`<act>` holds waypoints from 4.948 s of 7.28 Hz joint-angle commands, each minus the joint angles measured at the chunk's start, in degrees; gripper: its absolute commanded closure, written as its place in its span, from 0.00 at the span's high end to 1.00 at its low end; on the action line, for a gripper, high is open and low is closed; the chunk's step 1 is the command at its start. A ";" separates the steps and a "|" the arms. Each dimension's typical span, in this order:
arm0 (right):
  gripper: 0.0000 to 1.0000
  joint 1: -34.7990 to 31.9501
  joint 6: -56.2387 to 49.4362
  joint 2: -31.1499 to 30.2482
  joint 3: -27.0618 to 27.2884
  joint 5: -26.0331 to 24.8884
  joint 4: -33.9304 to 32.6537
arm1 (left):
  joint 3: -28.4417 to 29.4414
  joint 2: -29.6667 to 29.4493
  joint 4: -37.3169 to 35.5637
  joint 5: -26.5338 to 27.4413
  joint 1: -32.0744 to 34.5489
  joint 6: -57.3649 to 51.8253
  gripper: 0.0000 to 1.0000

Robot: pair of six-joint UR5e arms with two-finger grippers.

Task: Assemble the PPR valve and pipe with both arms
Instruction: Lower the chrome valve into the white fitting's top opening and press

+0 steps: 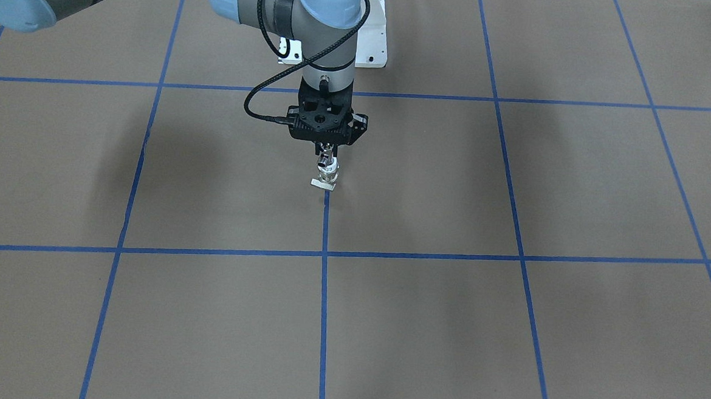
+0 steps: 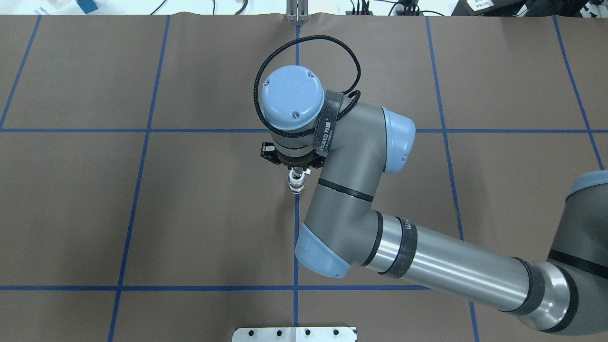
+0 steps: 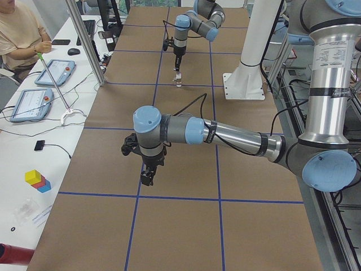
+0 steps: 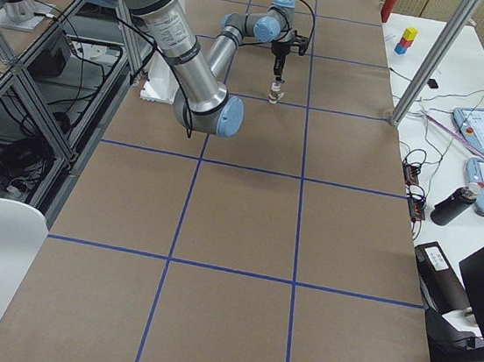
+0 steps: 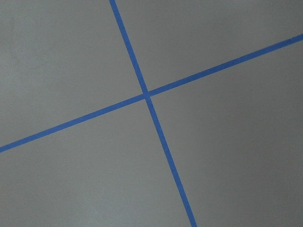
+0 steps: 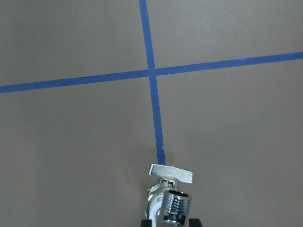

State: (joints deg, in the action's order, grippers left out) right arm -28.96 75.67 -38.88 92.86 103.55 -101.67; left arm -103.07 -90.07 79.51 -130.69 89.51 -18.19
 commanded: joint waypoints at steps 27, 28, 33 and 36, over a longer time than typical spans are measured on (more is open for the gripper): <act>0.00 0.92 -0.09 -1.19 -0.22 -1.07 2.00 | 1.29 -0.10 2.14 0.00 -0.04 0.09 1.00; 0.00 0.92 -0.09 -1.11 -0.22 -1.07 2.00 | 1.29 -0.10 2.14 0.00 -0.04 0.09 1.00; 0.00 1.18 -0.09 -1.19 -0.84 -1.16 2.79 | 1.47 -0.10 2.14 0.00 -0.04 0.00 1.00; 0.00 1.18 -0.09 -1.11 -0.93 -1.16 2.88 | 1.47 -0.10 2.14 0.00 -0.04 0.00 1.00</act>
State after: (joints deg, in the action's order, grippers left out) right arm -27.77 75.59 -40.06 91.97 102.39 -98.86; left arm -101.61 -90.18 81.65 -130.69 89.47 -18.19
